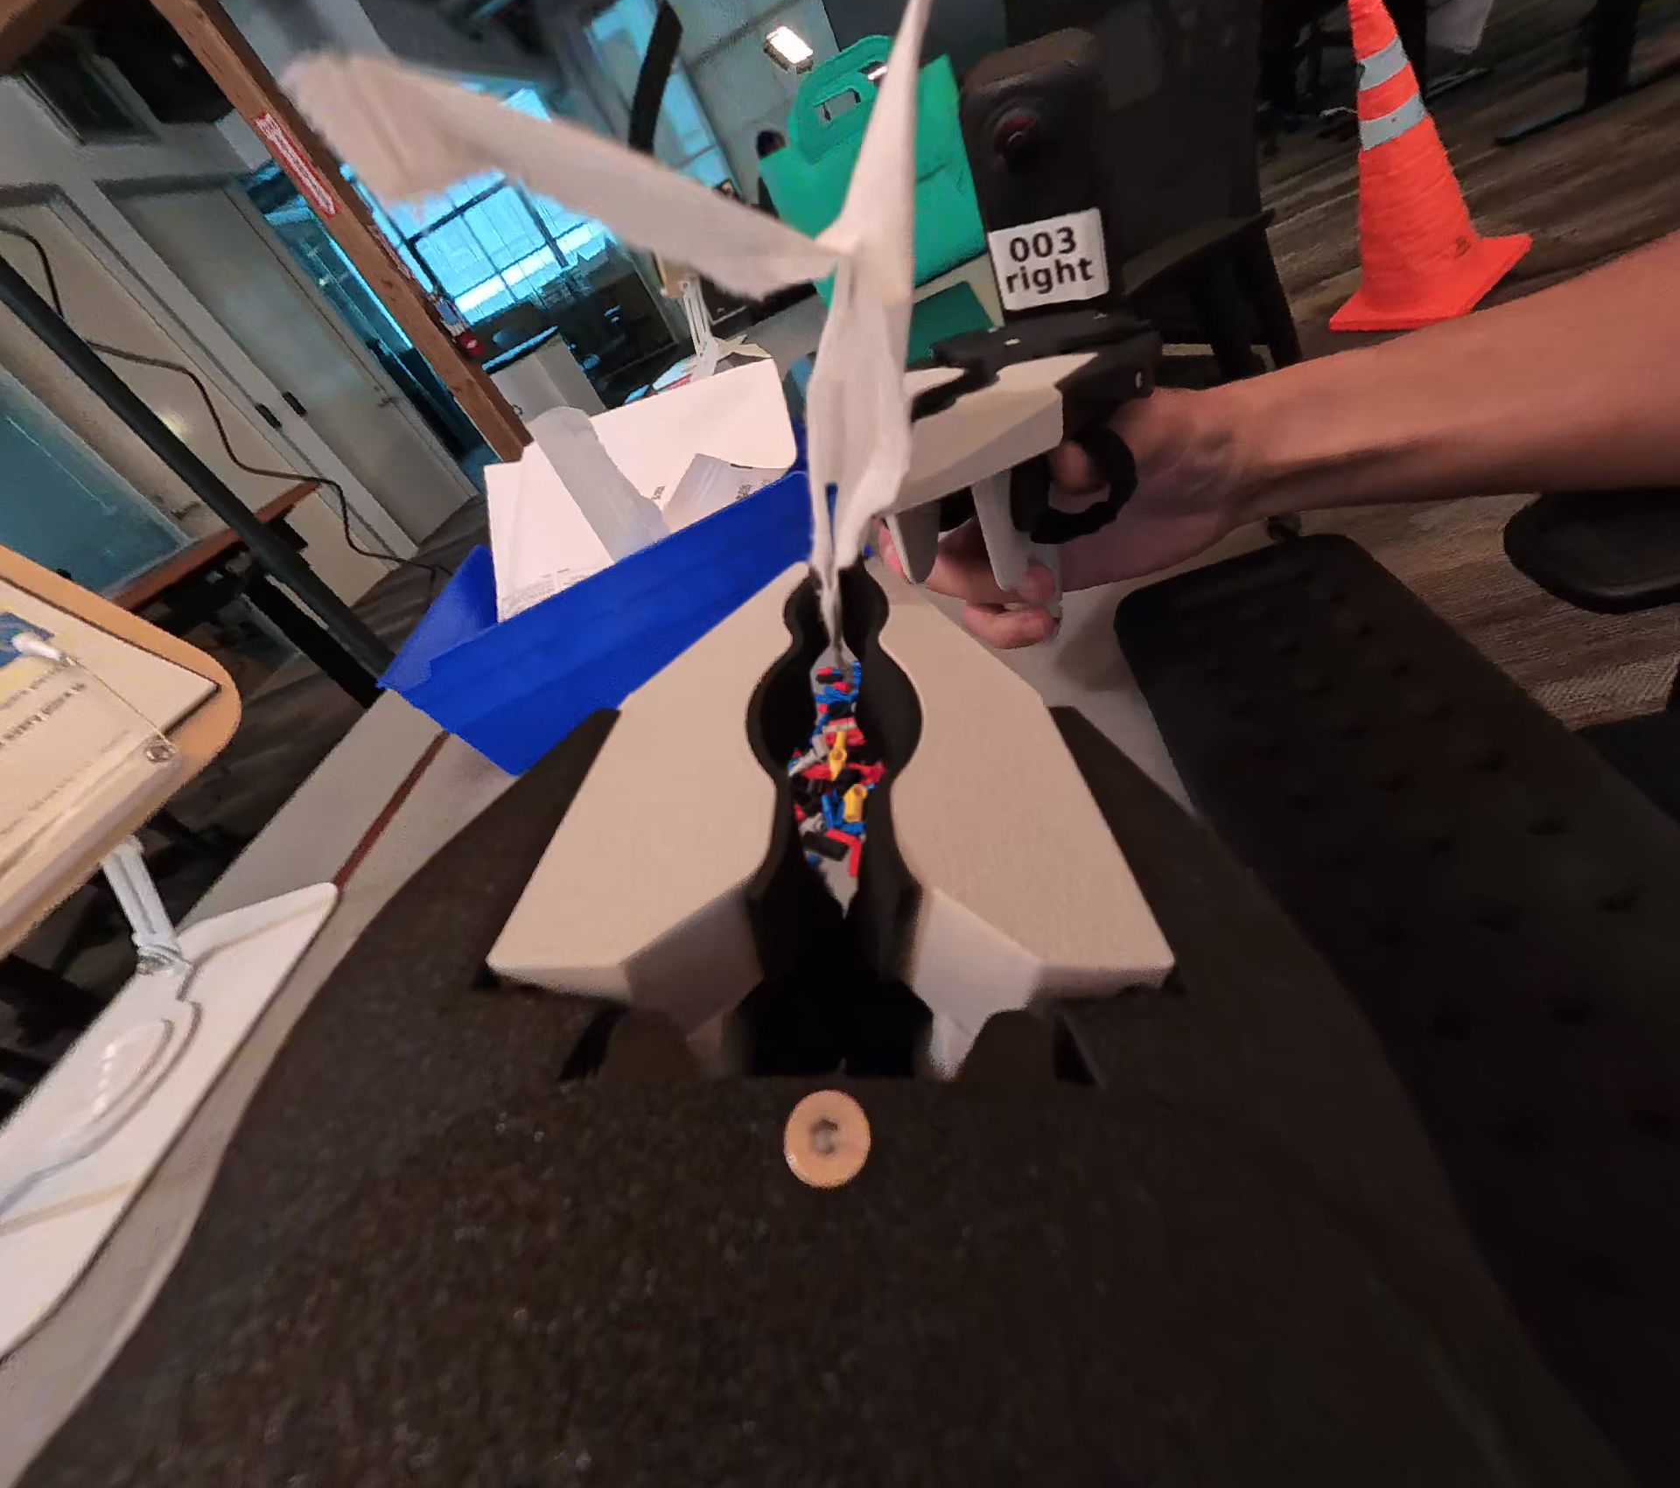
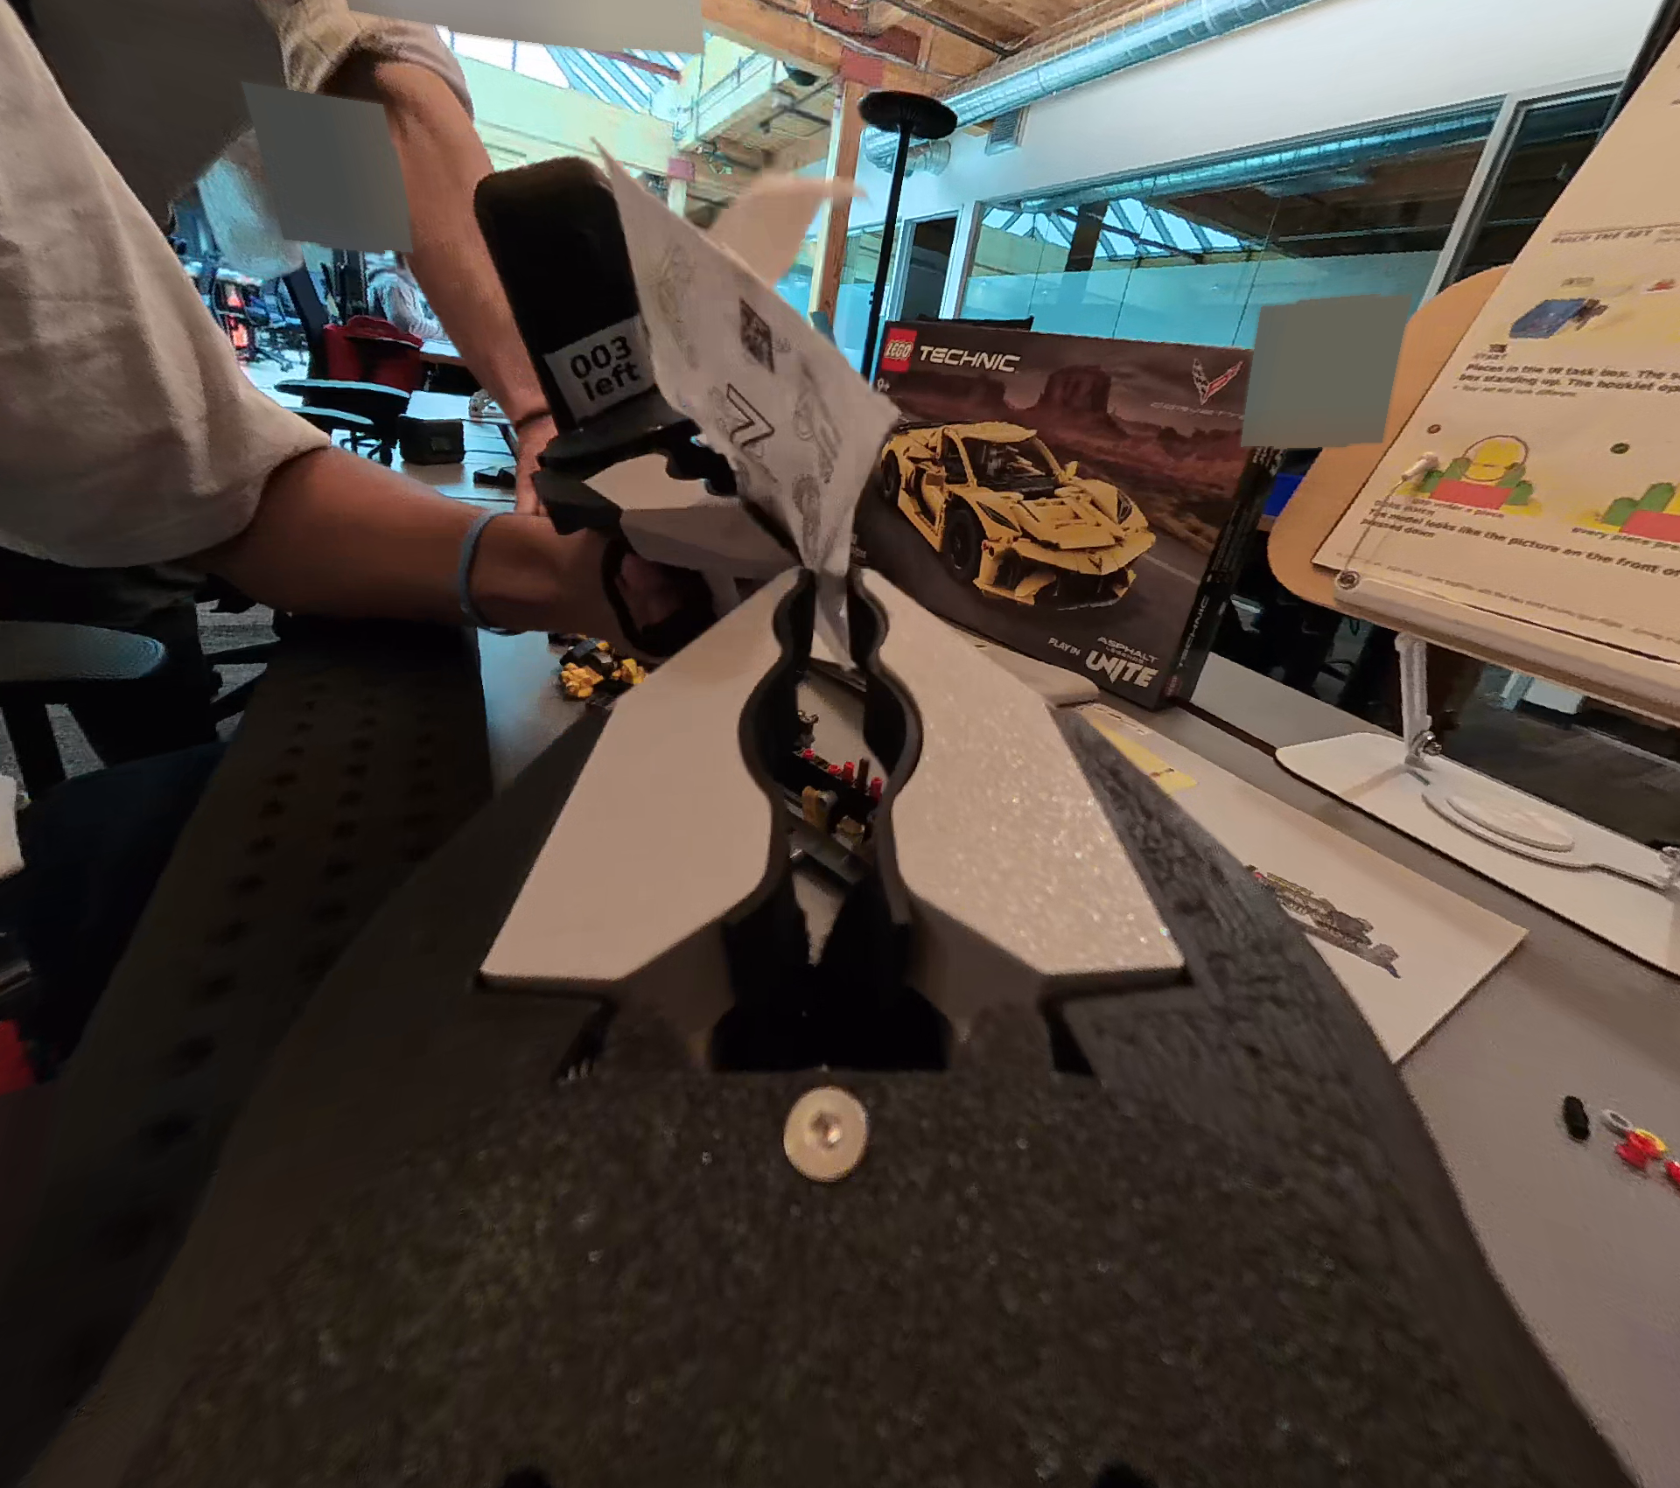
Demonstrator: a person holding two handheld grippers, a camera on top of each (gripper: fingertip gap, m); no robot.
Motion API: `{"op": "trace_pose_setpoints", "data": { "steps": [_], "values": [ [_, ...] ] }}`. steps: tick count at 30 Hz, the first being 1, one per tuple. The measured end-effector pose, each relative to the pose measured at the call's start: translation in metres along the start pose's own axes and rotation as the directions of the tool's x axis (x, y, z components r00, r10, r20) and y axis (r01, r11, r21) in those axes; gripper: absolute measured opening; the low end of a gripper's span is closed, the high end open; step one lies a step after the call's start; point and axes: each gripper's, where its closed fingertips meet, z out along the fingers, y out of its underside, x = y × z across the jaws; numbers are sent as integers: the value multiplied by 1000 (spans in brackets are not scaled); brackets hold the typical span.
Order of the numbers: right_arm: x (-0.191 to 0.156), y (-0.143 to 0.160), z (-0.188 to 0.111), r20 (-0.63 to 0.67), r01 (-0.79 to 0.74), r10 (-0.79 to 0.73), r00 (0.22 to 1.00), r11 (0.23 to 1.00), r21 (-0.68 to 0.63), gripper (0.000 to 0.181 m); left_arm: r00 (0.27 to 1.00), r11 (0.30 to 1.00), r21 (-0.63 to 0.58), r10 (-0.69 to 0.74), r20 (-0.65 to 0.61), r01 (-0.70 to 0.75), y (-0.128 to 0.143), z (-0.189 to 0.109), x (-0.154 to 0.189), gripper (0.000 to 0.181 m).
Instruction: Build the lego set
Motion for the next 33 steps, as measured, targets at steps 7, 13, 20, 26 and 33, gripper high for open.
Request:
{"op": "trace_pose_setpoints", "data": {
  "steps": [7, 13, 20, 26, 33],
  "values": [
    [1, -11, -2, 12, -93, 93, 996, 996, 5, 3, 931, 931, 34, -360, -56, 362, -2, 16, 6, 0],
    [17, 2, -4, -66, -306, 300, 952, 946, -103, 0, 841, 847, -13, -530, -111, 532, 11, 21, 8, 4],
    [82, 22, -69, -404, -455, 248, 880, 682, -572, 0, 848, 839, -123, -529, 43, 530, 47, 20, -11, 24],
    [82, 47, -94, -269, -288, 103, 958, 324, -901, 0, 905, 874, -245, -424, 40, 420, 51, 49, -33, 46],
    [71, 47, -86, -55, -68, 59, 997, 235, -970, 0, 823, 811, -352, -544, -161, 467, 57, 99, -27, 6]
  ]
}}
